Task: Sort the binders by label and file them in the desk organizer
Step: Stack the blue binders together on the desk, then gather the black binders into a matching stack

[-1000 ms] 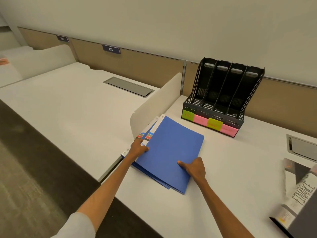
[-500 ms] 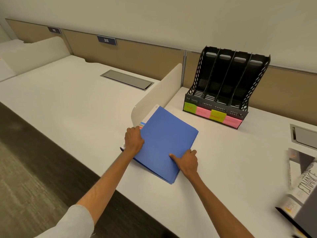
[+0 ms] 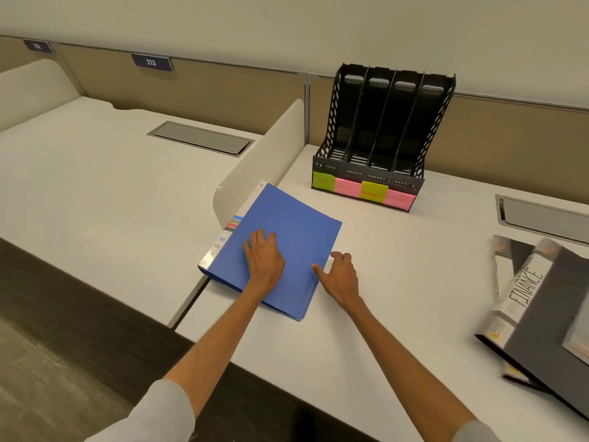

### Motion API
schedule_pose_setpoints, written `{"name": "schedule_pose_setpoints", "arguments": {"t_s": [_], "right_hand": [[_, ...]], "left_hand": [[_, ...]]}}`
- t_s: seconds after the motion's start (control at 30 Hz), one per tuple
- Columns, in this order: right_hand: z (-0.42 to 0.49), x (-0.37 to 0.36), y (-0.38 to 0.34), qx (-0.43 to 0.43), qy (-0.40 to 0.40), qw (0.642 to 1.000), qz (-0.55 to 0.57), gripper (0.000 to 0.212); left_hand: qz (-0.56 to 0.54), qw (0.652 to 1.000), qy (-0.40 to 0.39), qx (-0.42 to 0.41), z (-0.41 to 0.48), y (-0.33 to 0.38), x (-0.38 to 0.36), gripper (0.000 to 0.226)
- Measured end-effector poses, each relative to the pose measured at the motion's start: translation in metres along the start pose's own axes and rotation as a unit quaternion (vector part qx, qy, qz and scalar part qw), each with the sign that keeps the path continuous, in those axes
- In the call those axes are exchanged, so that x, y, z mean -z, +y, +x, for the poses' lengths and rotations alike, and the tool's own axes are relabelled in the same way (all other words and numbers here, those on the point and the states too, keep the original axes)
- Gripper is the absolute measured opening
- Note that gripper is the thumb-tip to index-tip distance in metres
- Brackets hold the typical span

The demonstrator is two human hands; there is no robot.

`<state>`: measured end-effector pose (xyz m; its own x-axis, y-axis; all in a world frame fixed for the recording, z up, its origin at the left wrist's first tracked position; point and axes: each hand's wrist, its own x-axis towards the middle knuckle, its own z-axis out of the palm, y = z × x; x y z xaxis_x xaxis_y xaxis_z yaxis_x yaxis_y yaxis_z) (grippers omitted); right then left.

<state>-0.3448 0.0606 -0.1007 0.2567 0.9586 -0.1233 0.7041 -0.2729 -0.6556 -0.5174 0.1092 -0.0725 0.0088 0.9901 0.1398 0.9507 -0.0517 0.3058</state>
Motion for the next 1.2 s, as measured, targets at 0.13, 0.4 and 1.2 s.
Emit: {"name": "schedule_pose_setpoints", "arguments": {"t_s": [0.13, 0.4, 1.2], "right_hand": [[-0.001, 0.026, 0.018, -0.019, 0.024, 1.000, -0.003, 0.060], [-0.014, 0.089, 0.076, -0.062, 0.085, 0.994, -0.006, 0.051], [-0.117, 0.328, 0.331, -0.179, 0.376, 0.907, -0.058, 0.024]], "left_hand": [[-0.013, 0.999, -0.005, -0.036, -0.002, 0.035, -0.011, 0.036], [-0.081, 0.991, -0.047, -0.100, -0.014, 0.123, -0.038, 0.034], [-0.228, 0.905, -0.211, -0.289, -0.141, 0.446, -0.116, 0.036]]}}
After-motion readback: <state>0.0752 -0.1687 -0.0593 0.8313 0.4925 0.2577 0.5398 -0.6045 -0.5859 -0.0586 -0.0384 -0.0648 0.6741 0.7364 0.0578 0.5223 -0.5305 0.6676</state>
